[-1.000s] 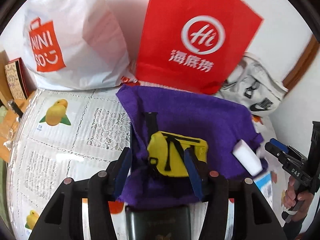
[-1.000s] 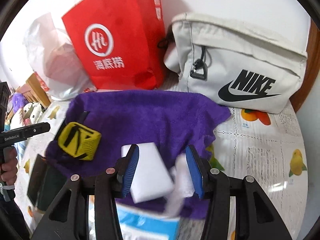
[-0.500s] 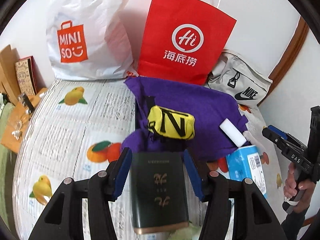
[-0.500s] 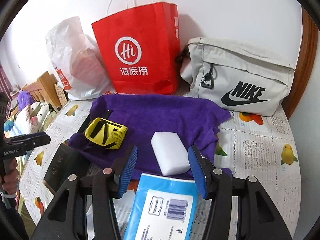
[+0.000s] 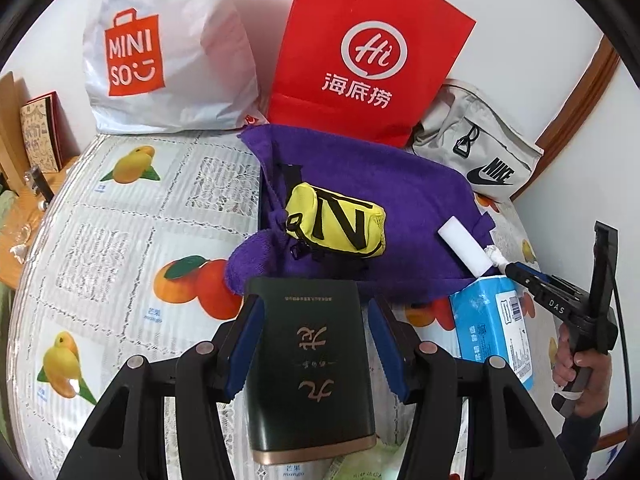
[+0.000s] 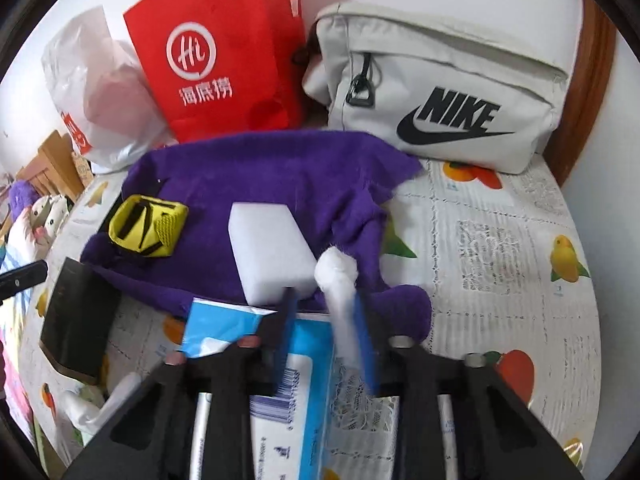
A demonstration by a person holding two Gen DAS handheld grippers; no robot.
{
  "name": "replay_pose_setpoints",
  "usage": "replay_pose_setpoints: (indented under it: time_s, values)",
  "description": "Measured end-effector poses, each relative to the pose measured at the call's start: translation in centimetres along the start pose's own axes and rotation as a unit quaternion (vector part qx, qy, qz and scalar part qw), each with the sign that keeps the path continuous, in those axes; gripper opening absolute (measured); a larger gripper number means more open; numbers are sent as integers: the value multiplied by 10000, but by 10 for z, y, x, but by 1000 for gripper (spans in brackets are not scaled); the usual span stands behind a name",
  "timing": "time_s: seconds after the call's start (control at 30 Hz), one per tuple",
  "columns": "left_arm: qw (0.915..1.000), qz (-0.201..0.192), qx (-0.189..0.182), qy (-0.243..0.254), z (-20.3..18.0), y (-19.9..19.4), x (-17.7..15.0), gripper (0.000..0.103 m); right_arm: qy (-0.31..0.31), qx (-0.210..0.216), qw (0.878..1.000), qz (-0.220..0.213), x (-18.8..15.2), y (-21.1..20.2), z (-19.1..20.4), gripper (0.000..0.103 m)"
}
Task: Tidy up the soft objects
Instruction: 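Move the left gripper toward the green tissue packet while the right reaches for the black watch strap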
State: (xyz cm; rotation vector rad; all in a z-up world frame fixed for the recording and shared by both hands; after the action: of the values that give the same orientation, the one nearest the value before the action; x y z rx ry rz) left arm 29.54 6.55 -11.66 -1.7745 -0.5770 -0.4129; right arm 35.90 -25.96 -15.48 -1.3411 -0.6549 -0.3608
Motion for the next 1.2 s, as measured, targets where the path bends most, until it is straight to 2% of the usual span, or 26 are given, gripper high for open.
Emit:
replay_pose_setpoints:
  time_s: [0.03, 0.13, 0.53, 0.7, 0.77, 0.87, 1.03, 1.2]
  values:
    - [10000, 19, -13, -1, -1, 3, 1, 52, -22, 18, 10000, -4, 0, 1, 0, 18]
    - [10000, 53, -31, 22, -2, 8, 3, 52, -228, -56, 9997, -91, 3, 3, 3, 6]
    - [9999, 95, -71, 15, -3, 18, 2, 52, -226, 87, 9977, -629, 41, -1, 3, 3]
    - [9999, 124, -82, -13, -1, 16, 3, 52, -210, 136, 9988, -414, 43, 22, 7, 12]
    - [9999, 103, -60, -15, 0, 14, 3, 52, -220, 166, 9989, -376, 40, 25, 9, 29]
    - [9999, 72, -97, -57, 1, 10, 2, 52, -239, 94, 9985, -485, 37, 20, 10, 42]
    - [9999, 20, -123, -38, 0, -3, -5, 52, -109, 113, 9985, -523, 32, 0, 7, 43]
    - [9998, 11, -186, -47, -4, -18, -21, 52, -74, 234, 9976, -643, 12, -33, 16, 43]
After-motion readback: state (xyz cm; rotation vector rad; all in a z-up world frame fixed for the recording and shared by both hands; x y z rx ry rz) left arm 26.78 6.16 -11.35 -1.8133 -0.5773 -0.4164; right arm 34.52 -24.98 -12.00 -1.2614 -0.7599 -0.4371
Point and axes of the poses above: each gripper's, at about its wrist camera, not at the fingertips, and y roughly the way its jaws point, z to its left, x to its top, the point moved 3 cm from there along y, roughly the way its jaws point, and after that the axes turned 3 degrees about -z, right-handed, at the moved point
